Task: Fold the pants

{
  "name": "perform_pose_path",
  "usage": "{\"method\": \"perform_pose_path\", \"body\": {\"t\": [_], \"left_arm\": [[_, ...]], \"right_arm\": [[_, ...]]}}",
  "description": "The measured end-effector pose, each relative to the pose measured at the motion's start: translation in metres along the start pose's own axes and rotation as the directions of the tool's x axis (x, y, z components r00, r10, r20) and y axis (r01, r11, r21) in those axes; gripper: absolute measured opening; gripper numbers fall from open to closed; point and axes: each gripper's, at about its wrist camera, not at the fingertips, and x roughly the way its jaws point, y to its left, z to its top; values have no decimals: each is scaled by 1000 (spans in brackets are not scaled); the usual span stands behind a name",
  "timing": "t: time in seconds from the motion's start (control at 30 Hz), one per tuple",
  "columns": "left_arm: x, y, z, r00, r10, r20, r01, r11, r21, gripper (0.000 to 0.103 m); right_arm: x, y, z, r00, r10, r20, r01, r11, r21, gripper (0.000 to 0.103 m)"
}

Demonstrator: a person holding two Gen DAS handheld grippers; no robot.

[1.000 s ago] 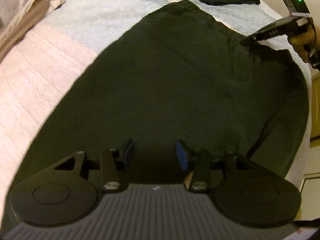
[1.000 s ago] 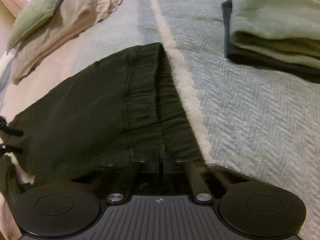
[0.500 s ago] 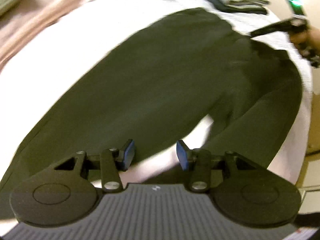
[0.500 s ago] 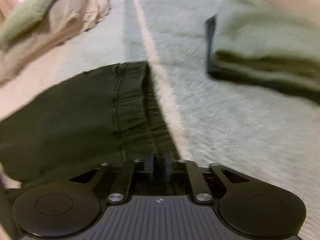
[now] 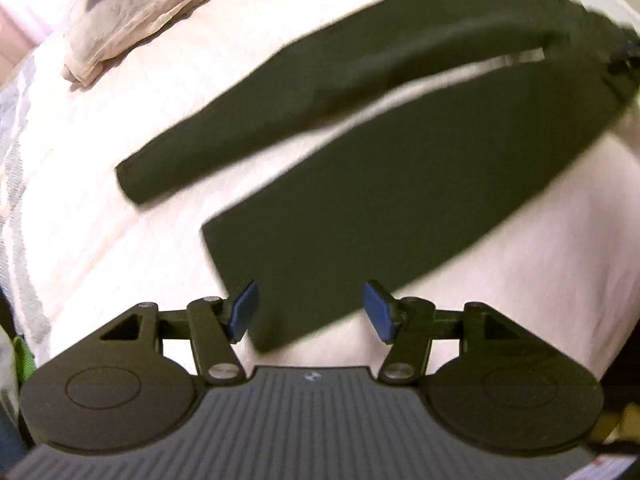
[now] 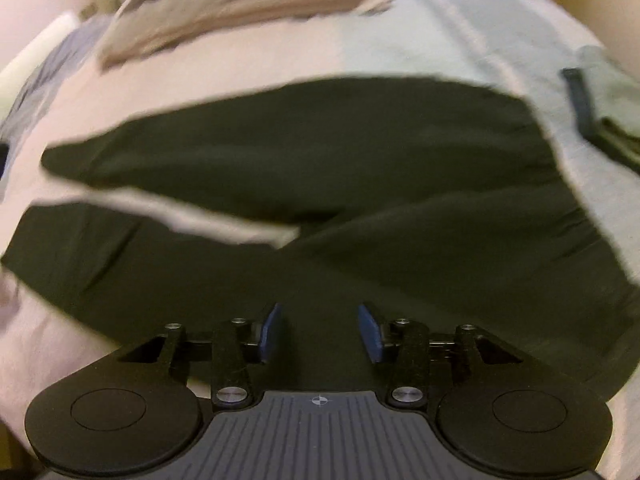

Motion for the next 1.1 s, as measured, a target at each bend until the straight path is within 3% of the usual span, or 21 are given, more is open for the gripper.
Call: {"method": "perform_pose_path", "body": {"t": [0.07, 0.17, 0.27, 0.37, 0.4, 0.43, 0.57, 0.67, 0.77, 0.87, 0.93, 1.03, 1.1], "left_arm": [[2, 13, -22, 1000, -11, 0, 11, 1000, -24, 54], [19, 41, -47, 998, -69, 5, 68, 976, -206, 56], [32, 65, -62, 987, -141, 80, 162, 908, -386, 53], [42, 78, -68, 963, -229, 140, 269, 816, -512, 35], [41, 77, -70, 962, -230, 146, 272, 804, -529, 24], [37, 75, -71, 967, -212, 141, 255, 809, -530, 14], [-9, 70, -90, 955, -222, 196, 293, 800, -523, 5], [-60, 55, -112, 950, -239, 200, 309, 811, -497, 5], [-93, 41, -148, 953, -271, 139, 303, 800, -518, 5], [-94, 14, -184, 948, -314, 43, 286, 790, -543, 6], [-82, -3, -194, 944, -329, -12, 271, 797, -541, 6], [-57, -7, -193, 939, -331, -96, 231, 812, -536, 6], [-55, 3, -189, 940, -322, -112, 215, 815, -539, 10]], "right_arm": [[7, 27, -7, 1000, -1, -27, 0, 1000, -29, 43], [15, 59, -10, 999, -17, -45, 14, 998, -66, 45], [15, 80, -17, 998, -32, -46, 28, 996, -88, 46], [18, 90, -22, 996, -67, -60, 61, 993, -103, 47], [18, 90, -23, 995, -74, -63, 68, 993, -96, 47], [18, 90, -25, 995, -79, -67, 74, 994, -82, 47], [12, 83, -32, 992, -98, -85, 98, 995, 1, 47], [3, 74, -33, 990, -111, -84, 114, 993, 37, 47], [-3, 61, -33, 988, -123, -91, 130, 988, 82, 48], [-5, 44, -36, 987, -121, -104, 134, 983, 129, 48], [-1, 35, -42, 983, -130, -128, 149, 977, 151, 48], [2, 17, -46, 980, -127, -154, 156, 968, 198, 48], [0, 9, -45, 979, -132, -153, 163, 964, 208, 49]]}}
